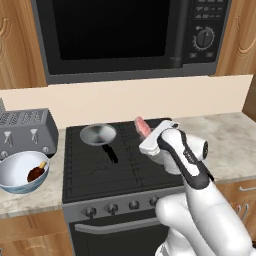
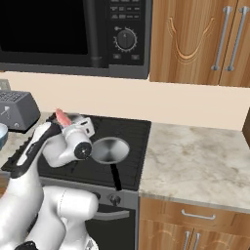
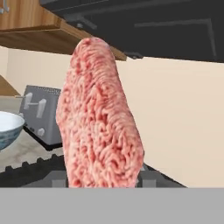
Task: Place one of the steaks on the plate and the other in the bowl. Then place the bowl in the fridge.
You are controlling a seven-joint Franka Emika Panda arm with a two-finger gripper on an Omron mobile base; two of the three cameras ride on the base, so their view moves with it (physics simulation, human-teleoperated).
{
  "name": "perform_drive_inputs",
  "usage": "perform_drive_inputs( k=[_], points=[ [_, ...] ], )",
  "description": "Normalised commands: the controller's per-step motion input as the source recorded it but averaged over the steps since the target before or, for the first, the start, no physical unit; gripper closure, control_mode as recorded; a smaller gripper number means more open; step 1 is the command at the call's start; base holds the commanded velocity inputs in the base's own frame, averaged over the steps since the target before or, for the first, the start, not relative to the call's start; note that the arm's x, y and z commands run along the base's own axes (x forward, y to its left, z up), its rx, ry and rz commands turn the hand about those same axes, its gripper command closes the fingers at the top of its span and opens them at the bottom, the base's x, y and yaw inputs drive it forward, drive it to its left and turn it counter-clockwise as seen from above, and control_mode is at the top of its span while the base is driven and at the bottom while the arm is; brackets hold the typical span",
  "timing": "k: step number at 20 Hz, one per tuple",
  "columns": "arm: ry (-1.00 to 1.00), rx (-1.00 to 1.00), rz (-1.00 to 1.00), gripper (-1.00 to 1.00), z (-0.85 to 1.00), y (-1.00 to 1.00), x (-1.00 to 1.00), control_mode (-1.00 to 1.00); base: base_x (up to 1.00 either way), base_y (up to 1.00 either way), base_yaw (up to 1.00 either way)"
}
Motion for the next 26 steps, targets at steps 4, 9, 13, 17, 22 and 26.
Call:
perform_drive_inputs(
  k=[4,9,13,17,22,26],
  points=[
    [0.14,-0.33,0.05,1.0,0.32,-0.11,-0.44,-1.0,0.0,0.0,0.0],
    [0.44,-0.45,0.0,1.0,0.0,0.0,-0.29,-1.0,0.0,0.0,0.0],
    [0.41,-0.43,0.0,1.0,0.0,0.0,-0.15,-1.0,0.0,0.0,0.0],
    [0.22,-0.23,0.01,1.0,-0.09,-0.42,-0.07,-1.0,0.0,0.0,0.0],
    [0.01,-0.01,0.0,1.0,-0.4,-0.79,-0.21,-1.0,0.0,0.0,0.0],
    [0.0,0.0,0.02,1.0,-0.5,-0.59,-0.31,-1.0,0.0,0.0,0.0]
  ],
)
